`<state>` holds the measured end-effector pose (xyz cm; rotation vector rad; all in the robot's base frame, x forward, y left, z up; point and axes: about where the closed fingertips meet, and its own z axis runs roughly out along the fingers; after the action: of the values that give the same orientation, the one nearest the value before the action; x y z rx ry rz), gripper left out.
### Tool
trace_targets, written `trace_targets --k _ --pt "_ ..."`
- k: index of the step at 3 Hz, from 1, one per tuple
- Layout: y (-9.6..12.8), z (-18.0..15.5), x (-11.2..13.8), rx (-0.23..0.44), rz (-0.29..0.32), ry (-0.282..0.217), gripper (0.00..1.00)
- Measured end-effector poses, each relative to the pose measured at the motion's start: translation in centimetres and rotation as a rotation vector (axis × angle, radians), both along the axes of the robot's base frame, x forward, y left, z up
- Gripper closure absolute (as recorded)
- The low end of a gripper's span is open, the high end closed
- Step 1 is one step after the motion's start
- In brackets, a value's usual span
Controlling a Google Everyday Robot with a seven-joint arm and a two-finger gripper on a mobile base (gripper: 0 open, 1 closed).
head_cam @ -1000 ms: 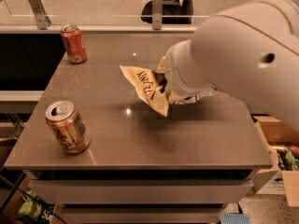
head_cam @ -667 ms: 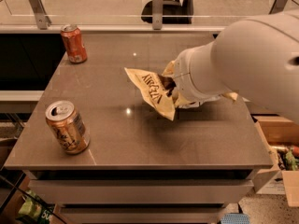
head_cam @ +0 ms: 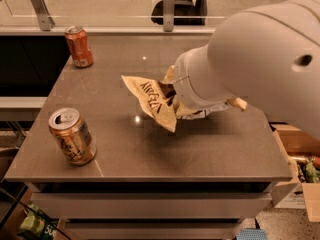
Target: Move brown chip bag near orange can
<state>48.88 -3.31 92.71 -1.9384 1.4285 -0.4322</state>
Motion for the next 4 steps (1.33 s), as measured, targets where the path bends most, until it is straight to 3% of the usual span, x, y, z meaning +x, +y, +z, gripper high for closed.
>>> trace_targets --k 2,4 --pt "3.4 0.0 -0.5 -0.002 -0.022 0.029 1.0" --pt "5.7 -2.1 -1.6 0.029 0.007 0.096 1.0"
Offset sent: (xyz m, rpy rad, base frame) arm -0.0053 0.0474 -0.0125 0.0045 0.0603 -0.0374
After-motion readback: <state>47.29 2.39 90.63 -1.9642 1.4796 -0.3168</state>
